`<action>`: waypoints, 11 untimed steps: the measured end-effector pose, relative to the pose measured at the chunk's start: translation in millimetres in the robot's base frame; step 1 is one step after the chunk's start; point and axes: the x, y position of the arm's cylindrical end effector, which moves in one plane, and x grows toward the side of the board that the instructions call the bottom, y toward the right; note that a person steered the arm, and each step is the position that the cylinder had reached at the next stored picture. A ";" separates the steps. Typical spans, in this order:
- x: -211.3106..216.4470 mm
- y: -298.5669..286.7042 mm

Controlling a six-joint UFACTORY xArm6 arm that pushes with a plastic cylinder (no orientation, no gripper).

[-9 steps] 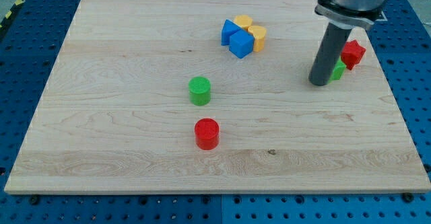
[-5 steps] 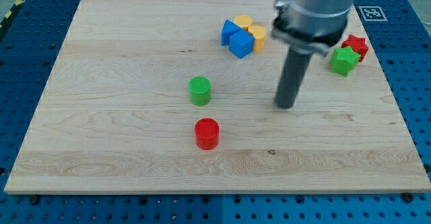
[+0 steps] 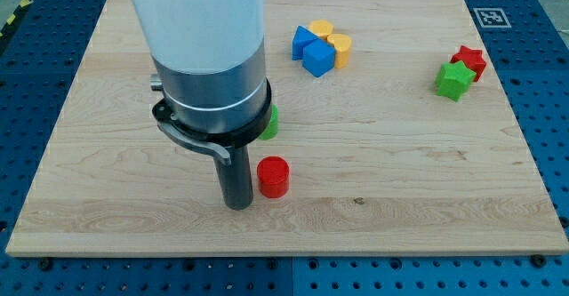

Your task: Move the red circle to the center right of the board

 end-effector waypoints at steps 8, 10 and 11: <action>-59.7 139.9; -53.2 174.7; -53.2 174.9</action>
